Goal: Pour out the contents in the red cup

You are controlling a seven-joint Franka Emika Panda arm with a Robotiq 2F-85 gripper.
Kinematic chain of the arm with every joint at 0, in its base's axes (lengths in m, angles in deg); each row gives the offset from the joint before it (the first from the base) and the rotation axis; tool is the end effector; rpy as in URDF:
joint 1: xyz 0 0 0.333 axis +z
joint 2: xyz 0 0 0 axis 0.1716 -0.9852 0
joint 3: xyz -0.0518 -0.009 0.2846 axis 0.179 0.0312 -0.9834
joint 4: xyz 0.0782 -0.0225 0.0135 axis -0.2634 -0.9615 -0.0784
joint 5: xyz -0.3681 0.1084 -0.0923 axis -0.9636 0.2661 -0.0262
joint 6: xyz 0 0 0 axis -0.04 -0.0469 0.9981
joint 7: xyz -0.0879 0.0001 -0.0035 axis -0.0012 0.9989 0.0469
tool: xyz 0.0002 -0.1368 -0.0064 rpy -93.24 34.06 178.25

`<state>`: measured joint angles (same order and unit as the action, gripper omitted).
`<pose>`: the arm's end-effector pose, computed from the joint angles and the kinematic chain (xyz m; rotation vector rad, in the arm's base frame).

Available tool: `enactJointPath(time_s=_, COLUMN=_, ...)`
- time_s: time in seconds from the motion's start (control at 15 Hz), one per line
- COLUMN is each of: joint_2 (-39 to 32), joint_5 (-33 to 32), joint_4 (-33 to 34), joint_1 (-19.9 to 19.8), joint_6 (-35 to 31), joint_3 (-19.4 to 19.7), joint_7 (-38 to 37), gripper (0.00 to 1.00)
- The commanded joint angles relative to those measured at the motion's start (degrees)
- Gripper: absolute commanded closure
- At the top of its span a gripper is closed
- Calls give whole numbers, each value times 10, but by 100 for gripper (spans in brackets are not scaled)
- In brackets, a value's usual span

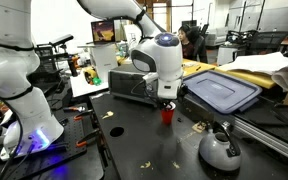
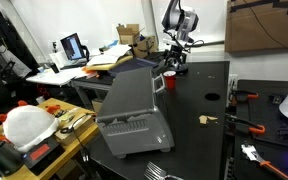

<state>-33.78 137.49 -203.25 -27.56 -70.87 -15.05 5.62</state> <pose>0.5063 -0.2708 0.1690 -1.8638 1.9926 -0.0687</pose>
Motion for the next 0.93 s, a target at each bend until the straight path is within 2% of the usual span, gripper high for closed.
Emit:
enactJointPath(time_s=0.0, joint_2=-13, joint_5=82, joint_4=16, joint_1=-21, joint_6=22, joint_3=-9, joint_7=60, gripper=0)
enactJointPath(time_s=0.33, joint_2=-21, joint_5=183, joint_4=6, joint_1=-23, joint_6=30, joint_3=-6, joint_7=122, gripper=0)
enactJointPath(time_s=0.67, joint_2=-26, joint_5=234, joint_4=-10, joint_1=-21, joint_6=36, joint_3=4, joint_7=155, gripper=0)
enactJointPath(time_s=0.87, joint_2=-25, joint_5=240, joint_4=-26, joint_1=-20, joint_6=40, joint_3=12, joint_7=163, gripper=0)
